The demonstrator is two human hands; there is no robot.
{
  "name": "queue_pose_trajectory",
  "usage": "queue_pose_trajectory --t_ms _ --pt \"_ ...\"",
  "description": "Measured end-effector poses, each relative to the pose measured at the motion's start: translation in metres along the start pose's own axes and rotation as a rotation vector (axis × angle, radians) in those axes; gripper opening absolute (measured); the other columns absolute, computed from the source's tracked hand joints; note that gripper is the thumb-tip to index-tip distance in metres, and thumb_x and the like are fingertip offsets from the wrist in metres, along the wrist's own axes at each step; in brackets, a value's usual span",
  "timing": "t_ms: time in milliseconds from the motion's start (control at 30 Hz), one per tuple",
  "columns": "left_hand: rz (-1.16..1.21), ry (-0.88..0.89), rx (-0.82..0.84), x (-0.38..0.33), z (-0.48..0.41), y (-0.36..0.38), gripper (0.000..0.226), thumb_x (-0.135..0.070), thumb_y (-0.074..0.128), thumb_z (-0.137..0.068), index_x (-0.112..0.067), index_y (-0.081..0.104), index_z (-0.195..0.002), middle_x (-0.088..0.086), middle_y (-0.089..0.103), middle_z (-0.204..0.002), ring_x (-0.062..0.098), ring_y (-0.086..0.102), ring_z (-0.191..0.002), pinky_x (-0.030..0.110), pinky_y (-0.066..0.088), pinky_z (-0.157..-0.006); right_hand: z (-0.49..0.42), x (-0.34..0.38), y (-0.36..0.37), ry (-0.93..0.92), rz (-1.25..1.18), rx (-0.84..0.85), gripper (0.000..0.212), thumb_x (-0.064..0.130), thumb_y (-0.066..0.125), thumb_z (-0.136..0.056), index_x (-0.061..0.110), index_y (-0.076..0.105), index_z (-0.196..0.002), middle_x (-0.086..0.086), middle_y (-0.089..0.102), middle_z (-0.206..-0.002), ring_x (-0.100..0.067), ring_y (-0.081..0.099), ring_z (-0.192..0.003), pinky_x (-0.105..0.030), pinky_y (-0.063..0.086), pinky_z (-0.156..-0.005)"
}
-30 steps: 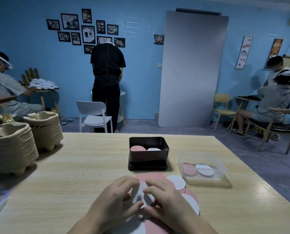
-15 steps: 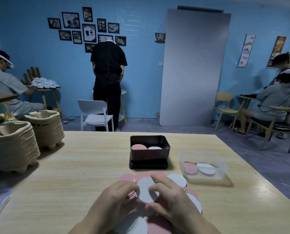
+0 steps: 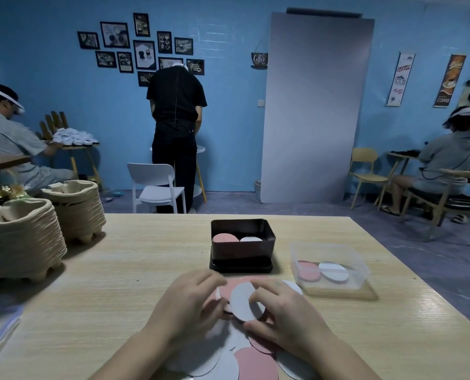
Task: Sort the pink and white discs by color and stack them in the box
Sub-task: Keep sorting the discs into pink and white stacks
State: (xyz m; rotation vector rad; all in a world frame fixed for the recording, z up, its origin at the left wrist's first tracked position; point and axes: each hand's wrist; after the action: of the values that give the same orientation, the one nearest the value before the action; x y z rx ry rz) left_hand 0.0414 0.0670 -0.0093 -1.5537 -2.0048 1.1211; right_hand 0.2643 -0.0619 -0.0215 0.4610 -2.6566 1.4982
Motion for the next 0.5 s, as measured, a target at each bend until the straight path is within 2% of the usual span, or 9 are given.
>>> queue_pose_trajectory --t_ms 100,167,267,367,433,500 --pt "-0.083 0.021 0.026 0.007 -0.028 0.007 0.027 -0.039 0.056 -0.091 -0.025 0.067 -0.111 -0.011 0.066 -0.124 0.017 0.064 -0.104 0.035 0.054 -0.084 -0.01 -0.008 -0.002 0.006 0.019 0.023 0.032 0.058 0.066 -0.081 0.029 0.052 -0.088 0.012 0.055 -0.137 -0.011 0.054 -0.12 -0.029 0.051 -0.088" --pt "-0.124 0.041 0.065 0.007 -0.045 0.015 0.029 -0.039 0.05 -0.092 -0.023 0.068 -0.111 -0.008 0.064 -0.131 0.021 0.065 -0.104 0.037 0.054 -0.083 -0.013 -0.017 -0.004 0.013 0.024 0.033 0.031 0.057 0.066 -0.082 0.03 0.051 -0.088 0.01 0.055 -0.137 -0.014 0.055 -0.121 -0.033 0.051 -0.088" --pt "-0.141 0.032 0.132 0.008 -0.064 0.027 0.034 -0.038 0.045 -0.094 -0.023 0.067 -0.116 -0.007 0.053 -0.149 0.023 0.065 -0.109 0.038 0.055 -0.082 -0.011 -0.031 -0.009 0.048 0.024 0.045 0.032 0.056 0.068 -0.082 0.03 0.049 -0.088 0.009 0.054 -0.14 -0.015 0.057 -0.118 -0.028 0.049 -0.085" --pt "-0.144 -0.022 0.196 0.007 -0.074 0.04 0.034 -0.041 0.051 -0.098 -0.028 0.061 -0.127 -0.014 0.034 -0.162 0.023 0.064 -0.11 0.038 0.055 -0.076 -0.006 -0.044 -0.016 0.061 0.05 0.039 0.033 0.056 0.068 -0.083 0.03 0.049 -0.088 0.008 0.054 -0.143 -0.013 0.057 -0.119 -0.025 0.049 -0.083" --pt "-0.137 -0.05 0.185 0.008 -0.077 0.047 0.033 -0.04 0.054 -0.098 -0.029 0.06 -0.129 -0.016 0.031 -0.163 0.024 0.065 -0.108 0.038 0.055 -0.075 -0.003 -0.05 -0.018 0.06 0.045 0.032 0.032 0.057 0.066 -0.084 0.029 0.05 -0.09 0.006 0.053 -0.145 -0.015 0.053 -0.128 -0.029 0.05 -0.089" --pt "-0.115 -0.068 0.144 0.011 -0.079 0.053 0.033 -0.037 0.056 -0.098 -0.028 0.061 -0.13 -0.016 0.034 -0.16 0.022 0.064 -0.112 0.037 0.055 -0.075 0.0 -0.053 -0.019 0.071 0.047 0.014 0.033 0.057 0.064 -0.085 0.027 0.054 -0.097 0.006 0.054 -0.145 -0.016 0.054 -0.126 -0.027 0.05 -0.087"
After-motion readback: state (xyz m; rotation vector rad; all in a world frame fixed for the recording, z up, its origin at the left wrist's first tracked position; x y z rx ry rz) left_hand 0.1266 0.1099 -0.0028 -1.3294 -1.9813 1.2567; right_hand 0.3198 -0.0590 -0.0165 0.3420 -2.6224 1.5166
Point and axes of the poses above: each hand's wrist, its own z-axis away from the middle knuckle, its own y-axis out of the palm, x = y × z
